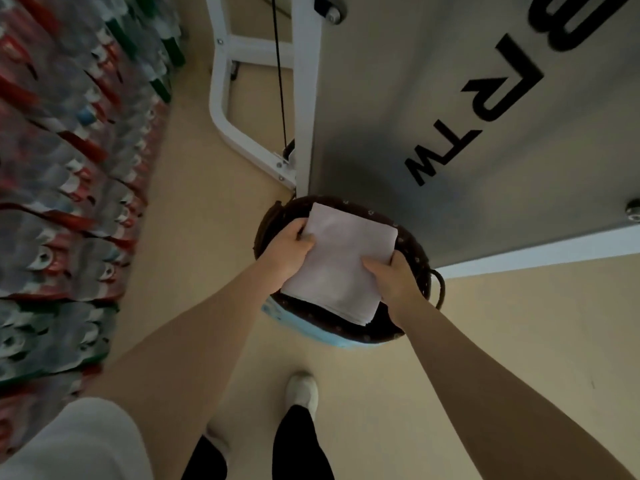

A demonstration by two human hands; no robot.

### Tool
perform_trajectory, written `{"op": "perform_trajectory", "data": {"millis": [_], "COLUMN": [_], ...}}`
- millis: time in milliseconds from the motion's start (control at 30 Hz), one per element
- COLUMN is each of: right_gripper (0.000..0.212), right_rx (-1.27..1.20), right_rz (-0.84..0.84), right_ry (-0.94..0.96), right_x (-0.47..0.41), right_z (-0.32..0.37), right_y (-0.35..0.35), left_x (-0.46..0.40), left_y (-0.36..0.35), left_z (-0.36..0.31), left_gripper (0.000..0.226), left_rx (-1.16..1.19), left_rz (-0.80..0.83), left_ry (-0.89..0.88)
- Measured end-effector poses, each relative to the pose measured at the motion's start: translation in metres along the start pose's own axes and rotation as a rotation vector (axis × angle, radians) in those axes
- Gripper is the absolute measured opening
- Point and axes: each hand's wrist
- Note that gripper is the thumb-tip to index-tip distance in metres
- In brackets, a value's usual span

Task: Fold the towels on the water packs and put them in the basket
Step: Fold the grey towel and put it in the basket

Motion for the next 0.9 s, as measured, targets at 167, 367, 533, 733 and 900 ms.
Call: {"op": "perform_trajectory", "data": {"millis": [167, 367, 533, 733, 900], "right_gripper": [0.058, 0.073, 0.077, 0.047, 0.026], "right_rx": [0.278, 1.119, 1.263, 1.204, 1.097], "right_rz": [-0.163, -0.103, 0.058, -0.068, -0.011], "right_ry": [0.116, 0.690, 0.564, 0.657, 0.884], "right_x": [-0.016, 0.001, -0.008, 0.006, 0.047], "right_z": [-0.002, -0.013, -0.024, 0.003, 0.064], "right_y": [-0.003, -0.004, -0.005, -0.003, -0.029], "left_x": [-0.021, 0.001, -0.001, 0.020, 0.076], "left_y": [-0.010, -0.014, -0.016, 0.010, 0.061], "left_z": [0.014, 0.028, 0.044, 0.022, -0.020], "left_gripper": [0.056, 0.060, 0.062, 0.055, 0.040], "left_rx": [-0.403, -1.168, -1.287, -1.125, -0.601], "left_rz": [-0.097, -0.055, 0.085, 0.075, -0.036], "left_ry": [-0.103, -0.491, -0.299, -0.314, -0.224]}}
Point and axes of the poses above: each hand's wrist, its own x-axis away from the middle knuckle, its own y-axis out of the back of the hand, z = x × y, and after that the axes turned 1 degree about z, right-handed
